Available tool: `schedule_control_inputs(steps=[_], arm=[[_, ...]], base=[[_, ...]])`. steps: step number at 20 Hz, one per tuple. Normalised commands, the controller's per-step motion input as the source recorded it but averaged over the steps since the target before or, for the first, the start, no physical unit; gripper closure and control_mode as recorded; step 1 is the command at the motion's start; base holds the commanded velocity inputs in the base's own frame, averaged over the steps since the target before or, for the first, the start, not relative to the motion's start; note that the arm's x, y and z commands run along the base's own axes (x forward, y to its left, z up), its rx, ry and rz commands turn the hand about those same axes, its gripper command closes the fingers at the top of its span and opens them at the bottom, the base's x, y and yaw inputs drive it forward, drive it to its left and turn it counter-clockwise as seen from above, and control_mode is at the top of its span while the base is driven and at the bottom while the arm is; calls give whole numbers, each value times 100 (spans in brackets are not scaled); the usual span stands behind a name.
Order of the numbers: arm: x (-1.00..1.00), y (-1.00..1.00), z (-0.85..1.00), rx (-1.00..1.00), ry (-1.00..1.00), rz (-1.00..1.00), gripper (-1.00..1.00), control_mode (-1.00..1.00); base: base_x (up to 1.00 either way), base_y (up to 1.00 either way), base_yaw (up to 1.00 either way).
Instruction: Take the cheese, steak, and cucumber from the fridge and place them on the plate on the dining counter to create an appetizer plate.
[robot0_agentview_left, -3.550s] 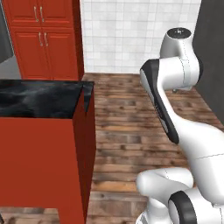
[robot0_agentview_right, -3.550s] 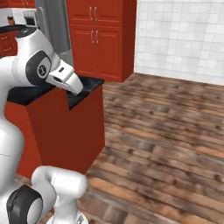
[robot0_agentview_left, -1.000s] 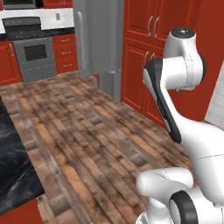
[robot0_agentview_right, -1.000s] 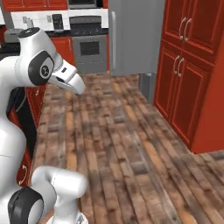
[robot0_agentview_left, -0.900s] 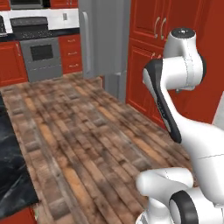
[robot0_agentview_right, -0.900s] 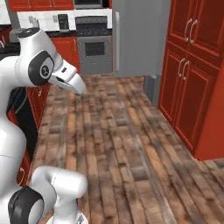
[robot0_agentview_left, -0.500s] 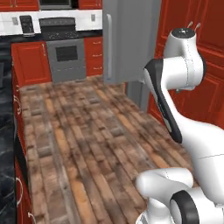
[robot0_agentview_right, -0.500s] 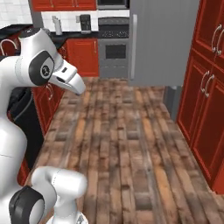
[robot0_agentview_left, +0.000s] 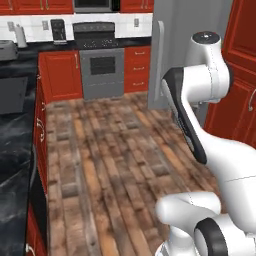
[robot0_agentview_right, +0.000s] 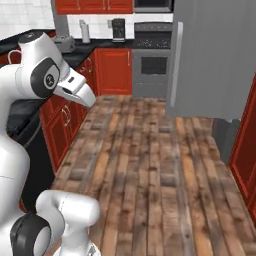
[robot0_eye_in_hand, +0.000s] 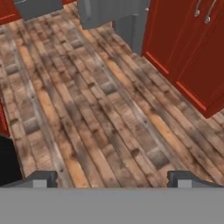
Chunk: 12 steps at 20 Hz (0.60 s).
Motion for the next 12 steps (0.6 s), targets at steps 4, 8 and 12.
schedule_control_inputs(steps=[4,8,12], arm=[[0,0,0,0,0,0,-100,100],[0,0,0,0,0,0,-100,100],[0,0,0,0,0,0,-100,100]], base=[[100,-7,15],[100,-11,8],[100,-7,2]])
